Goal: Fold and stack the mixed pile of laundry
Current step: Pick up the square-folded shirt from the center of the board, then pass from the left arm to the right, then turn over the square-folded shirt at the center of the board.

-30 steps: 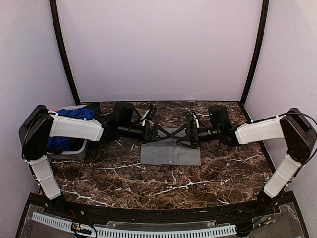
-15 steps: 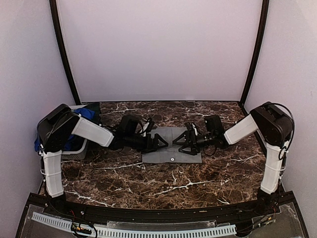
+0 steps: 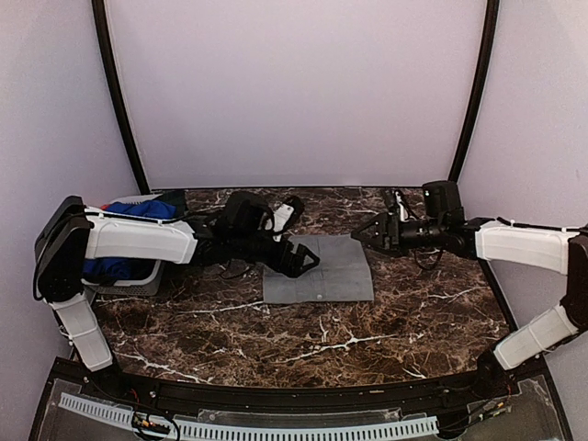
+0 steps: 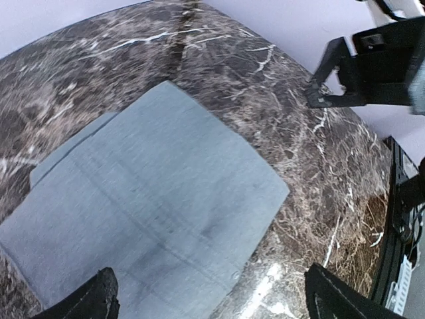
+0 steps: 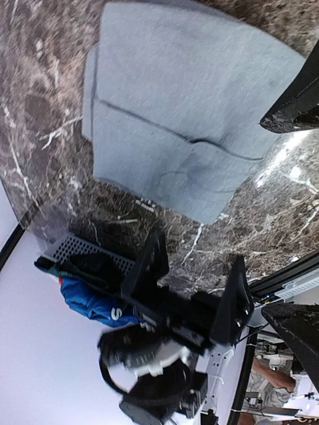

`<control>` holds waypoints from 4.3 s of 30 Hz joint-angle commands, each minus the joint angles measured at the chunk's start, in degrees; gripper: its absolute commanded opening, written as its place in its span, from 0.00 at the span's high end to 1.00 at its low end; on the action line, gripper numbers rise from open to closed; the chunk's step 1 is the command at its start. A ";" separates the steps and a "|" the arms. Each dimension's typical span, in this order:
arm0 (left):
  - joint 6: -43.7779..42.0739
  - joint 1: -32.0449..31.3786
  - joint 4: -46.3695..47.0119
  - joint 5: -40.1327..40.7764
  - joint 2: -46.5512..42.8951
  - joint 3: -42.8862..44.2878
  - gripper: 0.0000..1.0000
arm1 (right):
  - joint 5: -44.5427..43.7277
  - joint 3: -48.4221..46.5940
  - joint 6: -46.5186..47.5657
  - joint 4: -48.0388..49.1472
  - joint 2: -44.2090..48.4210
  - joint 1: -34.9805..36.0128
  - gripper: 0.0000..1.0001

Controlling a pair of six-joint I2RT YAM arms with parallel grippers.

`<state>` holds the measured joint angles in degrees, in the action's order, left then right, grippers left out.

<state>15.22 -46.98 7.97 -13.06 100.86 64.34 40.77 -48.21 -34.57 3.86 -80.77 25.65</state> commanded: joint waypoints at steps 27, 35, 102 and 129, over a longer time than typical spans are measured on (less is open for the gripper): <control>-36.62 -15.67 -21.43 9.94 38.64 41.94 0.66 | 1.22 15.41 -3.97 -5.88 7.56 -12.82 0.22; -34.23 -16.27 -21.19 5.07 36.91 39.95 0.90 | 3.53 20.03 -5.87 -0.13 6.48 -12.82 0.25; -24.74 -12.89 -7.36 -3.38 17.67 23.89 0.60 | 11.88 2.15 -20.93 18.92 -30.34 -6.85 1.00; -15.80 -12.14 5.67 2.00 -2.08 0.05 0.23 | -79.35 -33.00 29.30 -64.39 -3.22 -18.75 1.00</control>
<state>-1.02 -59.61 12.27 -10.90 102.65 65.98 -20.03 -77.10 -8.34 -53.30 -84.03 7.29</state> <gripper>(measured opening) 0.769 0.023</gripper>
